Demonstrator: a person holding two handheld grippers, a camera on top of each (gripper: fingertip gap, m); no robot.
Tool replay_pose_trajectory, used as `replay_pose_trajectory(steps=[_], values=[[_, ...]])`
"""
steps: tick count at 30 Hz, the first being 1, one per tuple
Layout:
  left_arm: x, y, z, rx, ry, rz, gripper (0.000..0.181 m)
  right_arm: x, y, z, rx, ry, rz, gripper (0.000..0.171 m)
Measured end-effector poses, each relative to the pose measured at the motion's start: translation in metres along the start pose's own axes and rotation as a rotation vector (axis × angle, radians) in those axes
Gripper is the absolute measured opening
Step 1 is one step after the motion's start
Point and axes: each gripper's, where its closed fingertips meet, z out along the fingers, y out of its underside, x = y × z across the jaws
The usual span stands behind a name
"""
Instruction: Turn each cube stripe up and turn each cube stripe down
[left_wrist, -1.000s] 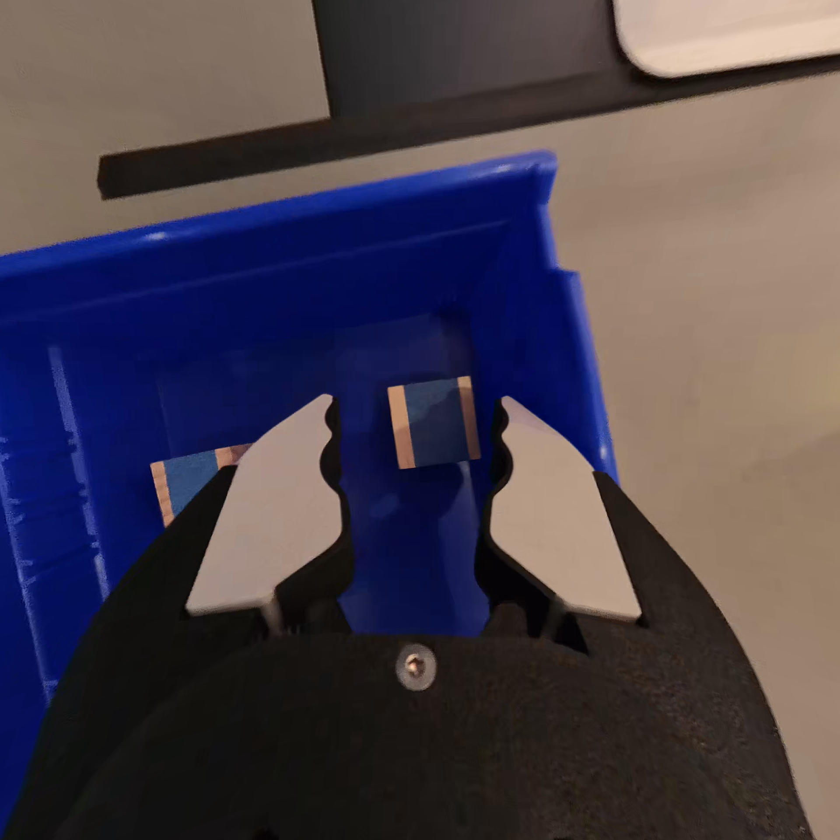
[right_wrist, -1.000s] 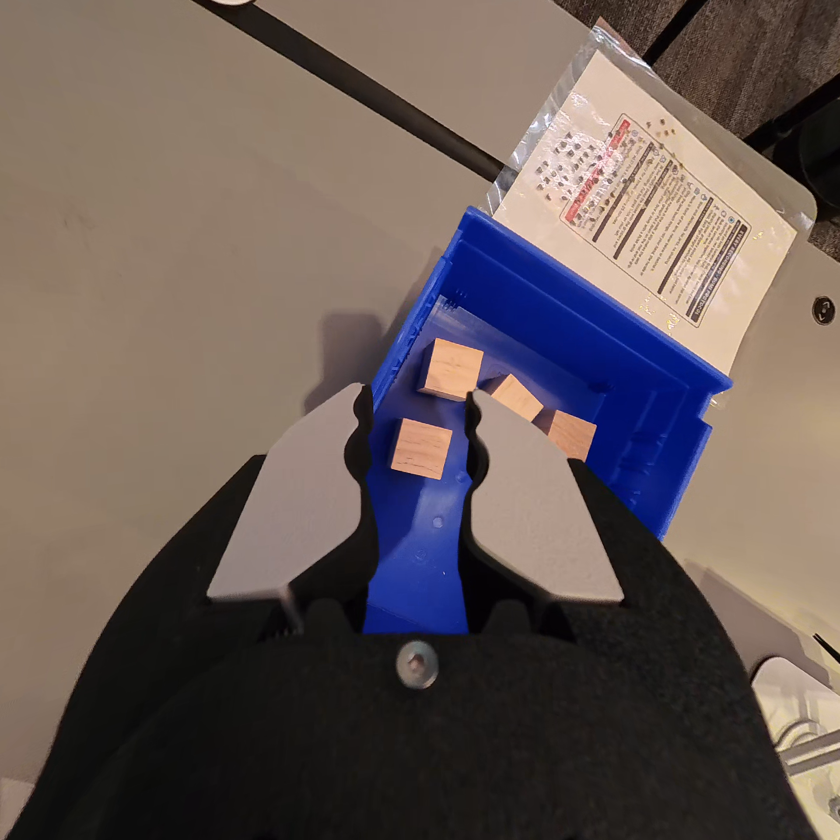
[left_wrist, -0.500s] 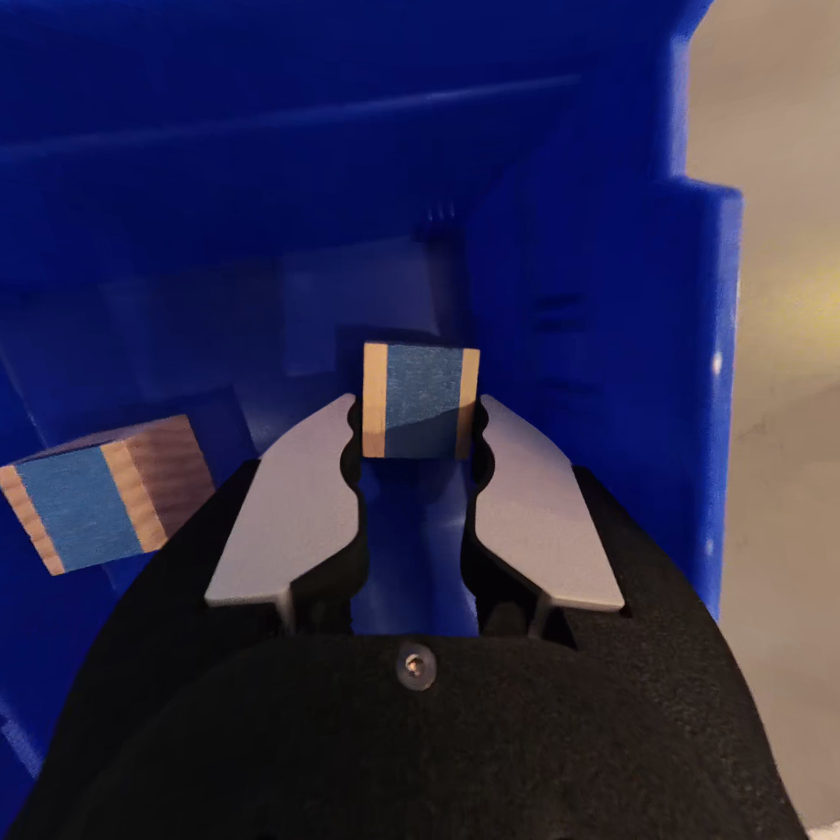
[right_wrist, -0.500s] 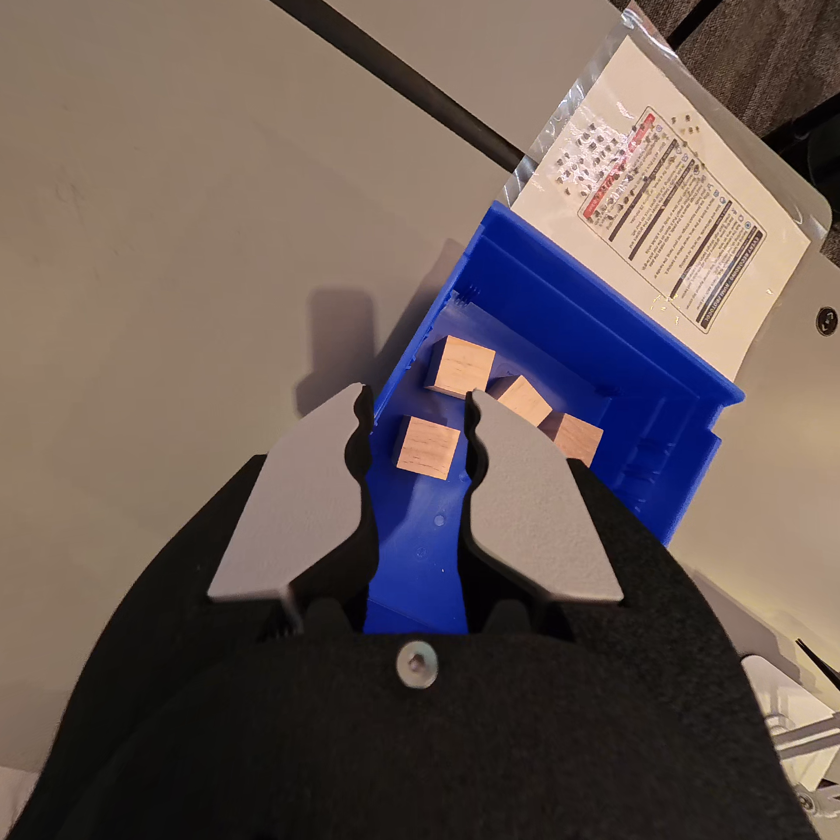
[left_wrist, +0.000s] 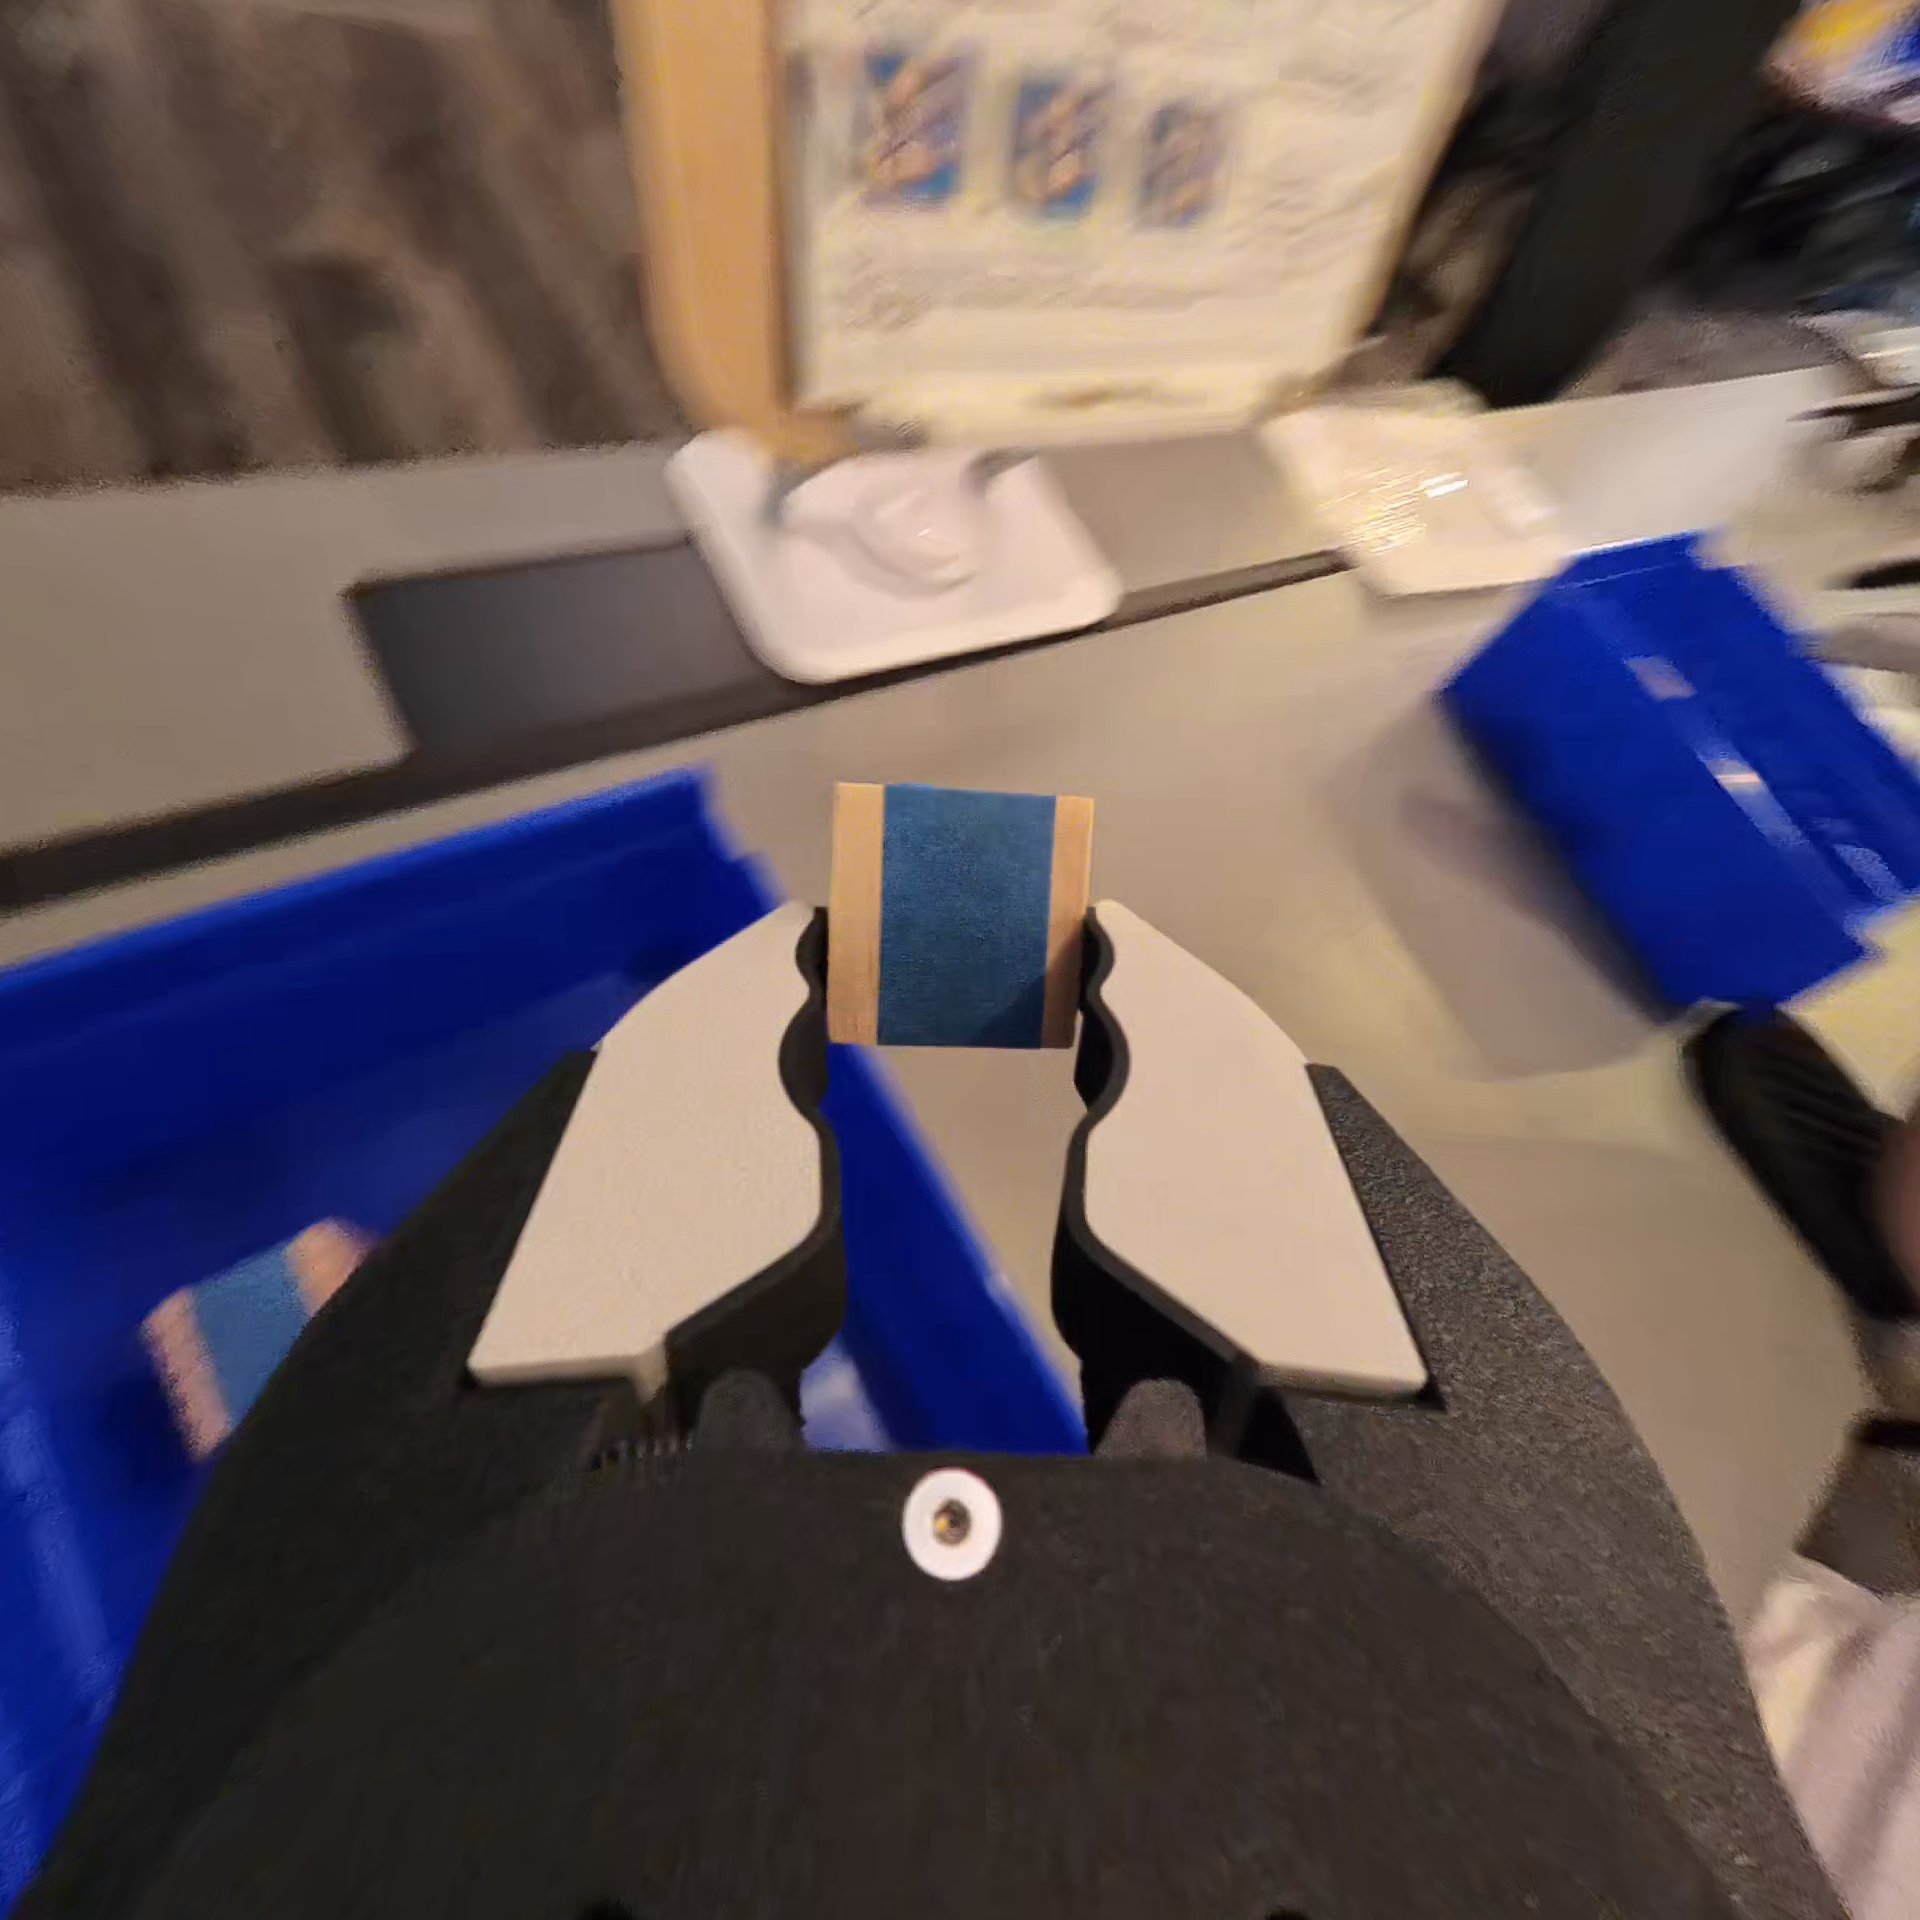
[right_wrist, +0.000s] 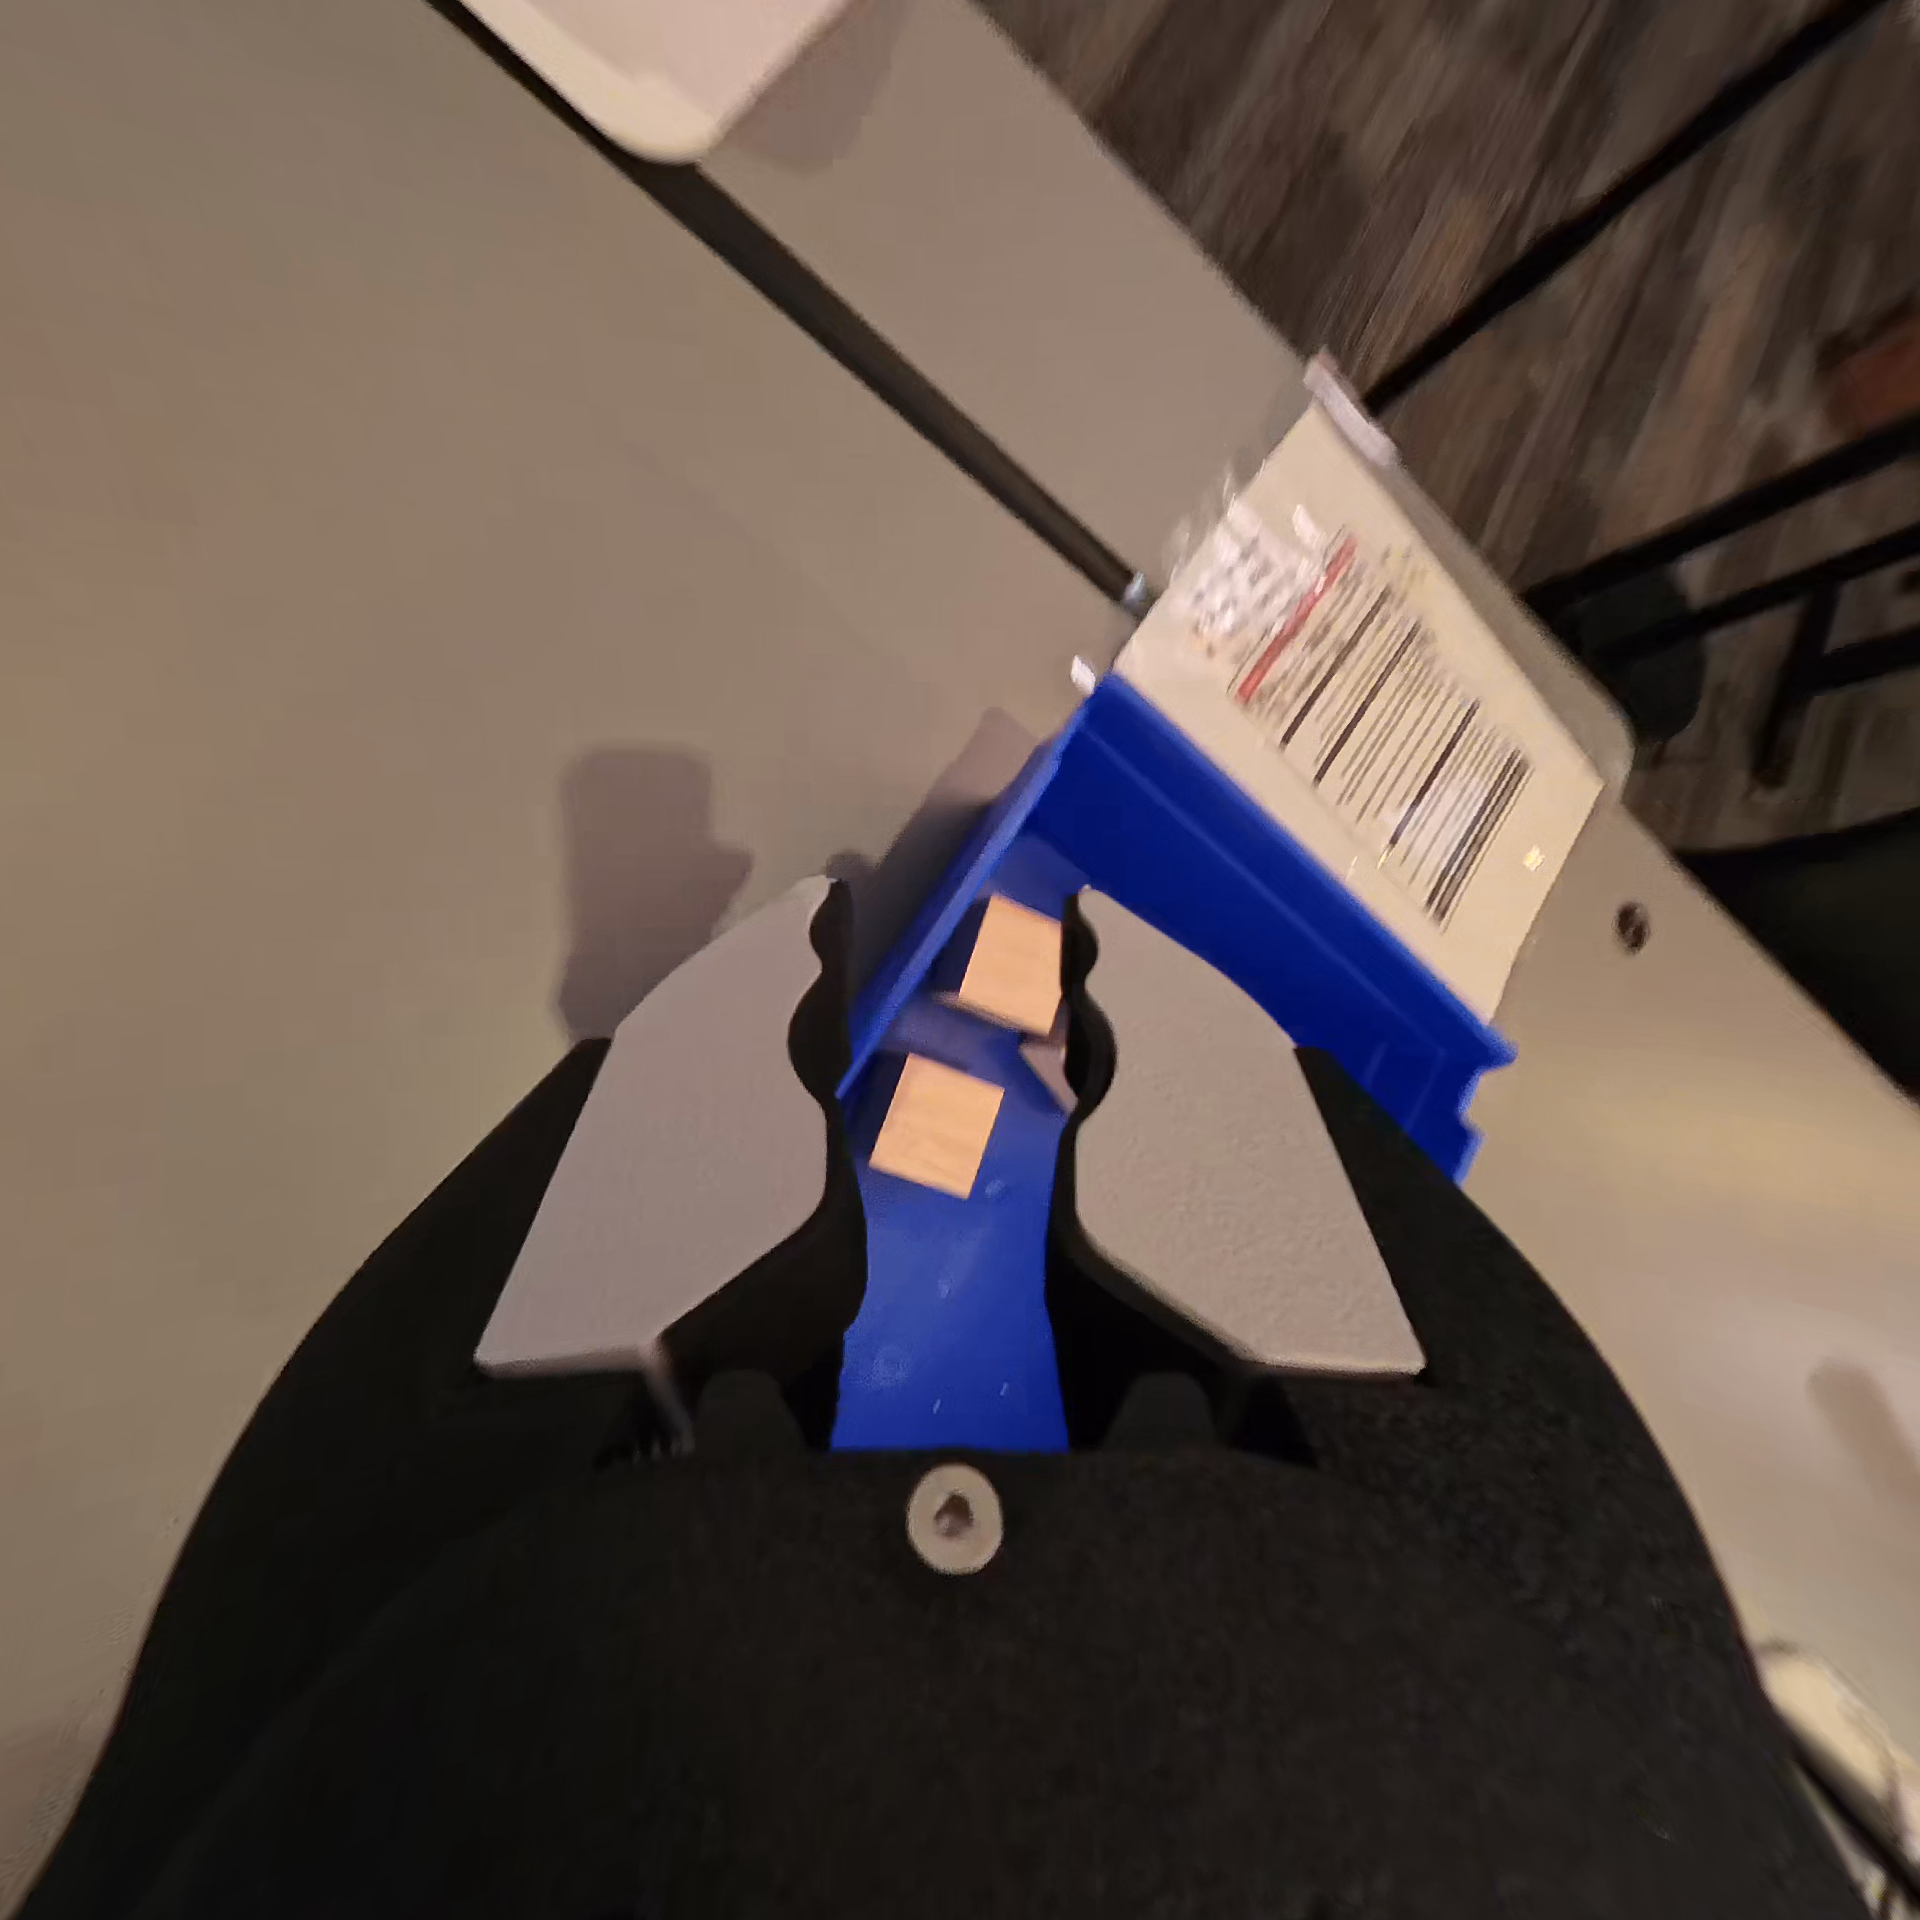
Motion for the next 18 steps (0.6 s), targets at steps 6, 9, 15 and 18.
replay_pose_trajectory(steps=[6,9,15,18], values=[[0.119,-0.022,-0.002,0.11,0.255,0.283,0.045,-0.066,-0.091,-0.046,0.535,-0.041,-0.298,0.05],[0.167,-0.014,0.009,0.095,0.419,0.298,0.045,-0.125,-0.122,-0.075,0.792,-0.119,-0.431,0.063],[0.24,0.006,0.014,0.018,0.877,0.157,0.045,-0.211,-0.14,-0.105,1.103,-0.261,-0.511,0.082],[0.255,0.009,0.011,0.002,1.015,0.071,0.045,-0.226,-0.143,-0.11,1.188,-0.211,-0.523,0.079]])
